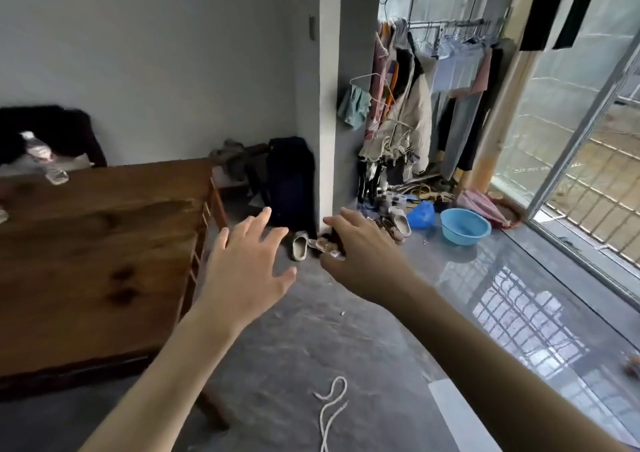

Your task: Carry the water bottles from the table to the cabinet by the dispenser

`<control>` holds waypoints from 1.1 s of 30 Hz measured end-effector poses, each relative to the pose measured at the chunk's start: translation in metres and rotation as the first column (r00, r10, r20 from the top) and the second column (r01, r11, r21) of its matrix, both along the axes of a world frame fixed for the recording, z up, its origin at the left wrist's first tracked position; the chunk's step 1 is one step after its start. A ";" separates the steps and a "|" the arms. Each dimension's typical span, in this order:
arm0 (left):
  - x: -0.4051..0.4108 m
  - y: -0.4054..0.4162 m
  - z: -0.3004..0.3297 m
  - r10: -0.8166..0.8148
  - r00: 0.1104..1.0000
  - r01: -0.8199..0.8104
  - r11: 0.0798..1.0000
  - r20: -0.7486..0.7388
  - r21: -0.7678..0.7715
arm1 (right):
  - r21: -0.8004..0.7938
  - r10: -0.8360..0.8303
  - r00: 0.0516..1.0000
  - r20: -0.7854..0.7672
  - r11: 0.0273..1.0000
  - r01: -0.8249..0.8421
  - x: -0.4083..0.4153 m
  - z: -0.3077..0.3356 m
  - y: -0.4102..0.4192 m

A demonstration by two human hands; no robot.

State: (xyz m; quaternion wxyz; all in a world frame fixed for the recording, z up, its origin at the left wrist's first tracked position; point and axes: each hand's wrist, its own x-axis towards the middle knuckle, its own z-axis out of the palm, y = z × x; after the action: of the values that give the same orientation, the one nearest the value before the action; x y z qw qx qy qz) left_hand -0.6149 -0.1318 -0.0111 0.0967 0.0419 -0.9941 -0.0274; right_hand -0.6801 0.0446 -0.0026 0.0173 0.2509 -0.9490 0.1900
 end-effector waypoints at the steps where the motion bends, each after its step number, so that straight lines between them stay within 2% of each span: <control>1: -0.010 -0.002 0.000 0.014 1.000 -0.014 1.000 -0.009 -0.008 | 0.016 0.021 1.000 -0.006 1.000 -0.021 -0.016 0.001 -0.003; 8: -0.064 -0.035 -0.008 0.133 0.991 -0.133 0.991 0.015 -0.015 | 0.052 0.122 0.993 -0.002 0.991 -0.122 -0.096 0.004 -0.038; 15: -0.130 -0.083 -0.019 0.233 0.971 -0.234 0.972 0.050 0.020 | 0.145 0.243 0.966 0.083 0.957 -0.253 -0.176 -0.008 -0.097; 21: -0.199 -0.144 -0.018 0.290 0.956 -0.291 0.957 0.034 0.017 | 0.190 0.305 0.951 0.058 0.932 -0.310 -0.251 -0.001 -0.162; 33: -0.345 -0.234 -0.029 0.279 0.955 -0.285 0.958 0.099 0.043 | 0.161 0.271 0.953 0.134 0.943 -0.291 -0.402 -0.007 -0.252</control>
State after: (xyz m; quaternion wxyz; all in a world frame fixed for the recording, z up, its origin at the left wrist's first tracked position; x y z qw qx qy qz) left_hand -0.9601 -0.3655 -0.0399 0.0526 0.1872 -0.9801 -0.0397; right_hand -1.0825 -0.2075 -0.0096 -0.0847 0.3735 -0.9162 0.1180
